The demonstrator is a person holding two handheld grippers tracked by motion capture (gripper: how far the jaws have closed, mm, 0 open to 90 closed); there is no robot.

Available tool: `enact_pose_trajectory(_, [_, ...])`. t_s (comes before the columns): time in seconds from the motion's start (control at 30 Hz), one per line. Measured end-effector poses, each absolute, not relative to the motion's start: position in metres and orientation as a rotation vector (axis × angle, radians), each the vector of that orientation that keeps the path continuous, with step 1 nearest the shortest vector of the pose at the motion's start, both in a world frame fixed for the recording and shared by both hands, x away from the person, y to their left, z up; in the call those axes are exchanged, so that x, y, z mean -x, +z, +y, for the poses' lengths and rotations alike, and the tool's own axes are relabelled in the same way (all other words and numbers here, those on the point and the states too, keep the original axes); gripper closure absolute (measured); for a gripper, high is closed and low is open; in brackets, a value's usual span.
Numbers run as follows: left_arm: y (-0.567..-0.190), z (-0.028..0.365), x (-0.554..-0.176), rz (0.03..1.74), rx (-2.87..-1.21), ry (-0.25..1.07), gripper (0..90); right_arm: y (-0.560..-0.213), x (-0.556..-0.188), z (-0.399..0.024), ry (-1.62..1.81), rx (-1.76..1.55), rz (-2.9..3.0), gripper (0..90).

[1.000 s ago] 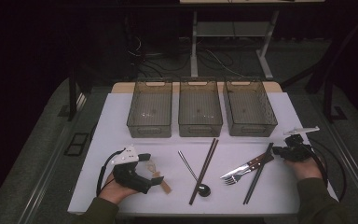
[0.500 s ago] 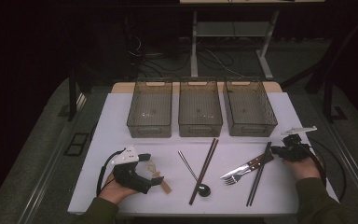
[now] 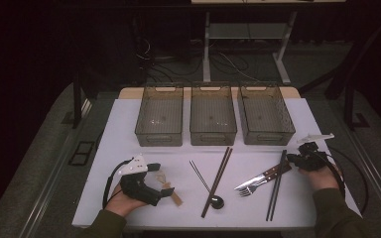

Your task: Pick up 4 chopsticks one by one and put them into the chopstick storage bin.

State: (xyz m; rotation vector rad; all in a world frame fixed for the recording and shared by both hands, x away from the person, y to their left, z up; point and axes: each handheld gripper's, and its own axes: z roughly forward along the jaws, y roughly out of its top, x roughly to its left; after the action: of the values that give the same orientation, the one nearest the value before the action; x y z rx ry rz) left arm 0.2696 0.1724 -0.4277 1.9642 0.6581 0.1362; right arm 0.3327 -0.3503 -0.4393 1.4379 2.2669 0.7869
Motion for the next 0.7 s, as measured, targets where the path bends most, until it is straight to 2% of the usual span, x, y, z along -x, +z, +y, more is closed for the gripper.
enact_pose_trajectory(0.7, [-0.4277, 0.1723, -0.2695, 0.658, -1.968, 0.135, 0.0, -0.4359, -0.3339, -0.3424, 0.851, -1.407, 2.258, 89.6])
